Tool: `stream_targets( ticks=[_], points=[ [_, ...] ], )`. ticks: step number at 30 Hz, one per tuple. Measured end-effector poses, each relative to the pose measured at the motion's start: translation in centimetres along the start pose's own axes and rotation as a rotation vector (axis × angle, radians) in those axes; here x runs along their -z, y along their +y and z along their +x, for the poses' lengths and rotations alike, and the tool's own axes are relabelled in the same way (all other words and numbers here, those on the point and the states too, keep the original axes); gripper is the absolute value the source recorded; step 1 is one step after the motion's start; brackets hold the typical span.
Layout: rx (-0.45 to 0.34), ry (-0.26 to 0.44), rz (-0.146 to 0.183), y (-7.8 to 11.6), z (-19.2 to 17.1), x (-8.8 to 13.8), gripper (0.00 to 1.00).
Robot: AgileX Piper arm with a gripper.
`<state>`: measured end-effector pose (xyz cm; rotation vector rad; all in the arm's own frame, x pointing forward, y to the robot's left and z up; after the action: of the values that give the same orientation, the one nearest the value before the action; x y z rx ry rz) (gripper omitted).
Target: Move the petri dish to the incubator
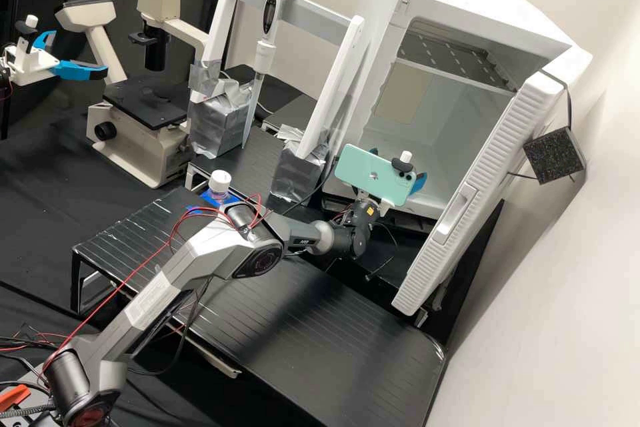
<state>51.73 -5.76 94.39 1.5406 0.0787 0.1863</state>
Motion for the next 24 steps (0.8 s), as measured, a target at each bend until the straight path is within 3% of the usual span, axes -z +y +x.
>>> stream_targets(
  ticks=[8, 24],
  points=[
    [0.01, 0.002, -0.011, -0.09, 0.0, 0.02, 1.0],
    [0.016, 0.01, 0.0, -0.5, -0.42, -0.37, 1.0]
  ],
)
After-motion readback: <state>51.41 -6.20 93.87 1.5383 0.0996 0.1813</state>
